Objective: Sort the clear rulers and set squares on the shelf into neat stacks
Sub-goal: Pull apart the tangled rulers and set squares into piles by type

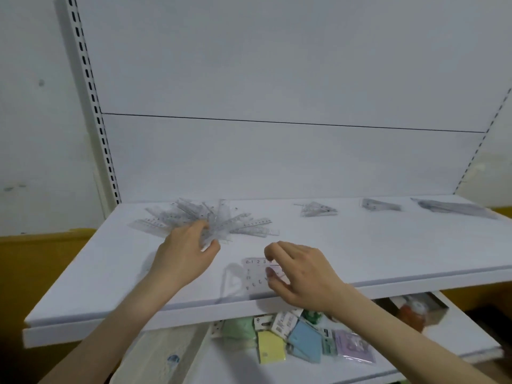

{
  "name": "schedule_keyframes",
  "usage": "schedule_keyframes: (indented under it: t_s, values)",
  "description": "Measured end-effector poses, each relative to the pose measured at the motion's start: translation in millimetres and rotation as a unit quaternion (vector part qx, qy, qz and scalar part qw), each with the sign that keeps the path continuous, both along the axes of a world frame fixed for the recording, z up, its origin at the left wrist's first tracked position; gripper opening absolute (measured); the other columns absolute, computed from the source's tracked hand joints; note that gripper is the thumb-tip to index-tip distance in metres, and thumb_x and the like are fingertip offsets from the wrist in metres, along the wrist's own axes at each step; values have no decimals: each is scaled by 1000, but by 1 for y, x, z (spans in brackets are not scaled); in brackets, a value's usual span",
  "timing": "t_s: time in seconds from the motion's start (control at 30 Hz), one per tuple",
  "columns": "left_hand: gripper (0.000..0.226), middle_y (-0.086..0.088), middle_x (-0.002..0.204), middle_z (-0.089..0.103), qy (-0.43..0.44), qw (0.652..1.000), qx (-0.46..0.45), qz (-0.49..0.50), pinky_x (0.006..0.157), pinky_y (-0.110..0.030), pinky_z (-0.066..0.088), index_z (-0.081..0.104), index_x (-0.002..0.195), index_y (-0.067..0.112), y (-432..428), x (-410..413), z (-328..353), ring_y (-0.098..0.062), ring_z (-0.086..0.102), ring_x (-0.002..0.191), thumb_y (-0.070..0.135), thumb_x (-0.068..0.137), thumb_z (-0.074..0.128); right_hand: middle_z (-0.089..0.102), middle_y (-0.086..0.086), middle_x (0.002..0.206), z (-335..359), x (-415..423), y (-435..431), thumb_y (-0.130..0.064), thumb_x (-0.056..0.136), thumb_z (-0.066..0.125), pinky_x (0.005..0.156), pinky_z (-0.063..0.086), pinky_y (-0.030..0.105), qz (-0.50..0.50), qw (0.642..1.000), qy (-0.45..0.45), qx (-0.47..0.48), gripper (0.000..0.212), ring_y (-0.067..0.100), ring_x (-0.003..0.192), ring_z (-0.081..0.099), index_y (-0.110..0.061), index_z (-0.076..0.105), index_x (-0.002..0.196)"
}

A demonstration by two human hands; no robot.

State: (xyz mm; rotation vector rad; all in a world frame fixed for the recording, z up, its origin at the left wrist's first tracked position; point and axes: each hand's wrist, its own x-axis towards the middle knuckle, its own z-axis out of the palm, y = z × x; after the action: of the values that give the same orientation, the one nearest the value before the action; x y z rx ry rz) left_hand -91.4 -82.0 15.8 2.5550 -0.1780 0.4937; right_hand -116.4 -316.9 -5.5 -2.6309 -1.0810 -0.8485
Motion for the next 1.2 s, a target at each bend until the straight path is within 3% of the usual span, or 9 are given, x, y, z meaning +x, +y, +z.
schedule_keyframes:
  t_s: [0.1, 0.2, 0.3, 0.4, 0.6, 0.8, 0.9, 1.1, 1.2]
  values:
    - [27, -1, 87, 64, 20, 997, -75, -28, 77, -33, 48, 60, 111, 15, -16, 6, 0, -21, 61, 87, 31, 89, 59, 46, -11, 80, -1, -4, -14, -27, 78, 53, 57, 30, 21, -8, 998, 58, 30, 22, 9, 64, 38, -17, 43, 95]
    - [13, -7, 79, 70, 66, 982, -163, -67, 64, -36, 50, 61, 91, 13, -45, 7, 3, -22, 64, 67, 24, 92, 55, 34, -18, 86, -2, -9, -42, -23, 74, 53, 64, 26, 17, -17, 993, 102, 56, 29, 4, 71, 33, -20, 39, 99]
    - [21, -7, 70, 72, 130, 957, -242, -92, 47, -32, 46, 61, 85, 8, -85, 9, 8, -22, 62, 52, 17, 95, 46, 41, -18, 93, -3, -11, -78, -21, 76, 54, 67, 38, 22, -31, 987, 129, 86, 37, 6, 76, 44, -22, 38, 110]
    - [24, -17, 66, 70, 192, 924, -315, -105, 44, -28, 45, 59, 82, -3, -131, 13, 14, -26, 59, 50, 8, 93, 41, 45, -18, 98, -3, -13, -120, -20, 77, 55, 73, 47, 29, -47, 984, 141, 99, 45, 7, 79, 49, -20, 41, 120]
    - [26, -19, 56, 66, 198, 932, -284, -111, 40, -21, 41, 59, 78, -10, -246, 22, 9, -26, 54, 42, 8, 87, 43, 49, -15, 100, 1, -6, -235, -21, 80, 57, 76, 47, 28, -71, 982, 147, 100, 45, 4, 80, 50, -16, 48, 124]
    - [20, -8, 49, 61, 189, 940, -277, -58, 36, -19, 34, 58, 80, 7, -360, 42, 2, -18, 48, 34, 26, 84, 66, 58, -9, 104, 8, 25, -367, -27, 78, 78, 73, 36, 4, -83, 966, 211, 126, 55, -8, 80, 52, -14, 56, 127]
    - [24, -8, 57, 62, 164, 955, -246, -16, 37, -20, 35, 57, 86, 9, -395, 51, 0, -16, 46, 37, 23, 76, 73, 60, -9, 104, 11, 52, -414, -31, 77, 79, 71, 39, 6, -99, 959, 233, 130, 59, -10, 79, 54, -12, 58, 129]
    - [27, -11, 86, 68, 154, 970, -187, 31, 51, -26, 46, 50, 103, 13, -419, 75, -6, -22, 57, 51, 27, 83, 63, 64, -4, 107, 7, 122, -448, -36, 84, 71, 69, 37, 3, -105, 953, 263, 111, 53, -9, 75, 50, -14, 58, 131]
    - [26, -6, 87, 66, 143, 975, -166, 45, 54, -27, 45, 53, 100, 16, -420, 82, -8, -19, 61, 57, 30, 81, 65, 65, -2, 108, 4, 158, -447, -30, 82, 75, 68, 38, 1, -94, 946, 286, 120, 52, 2, 79, 58, -17, 57, 129]
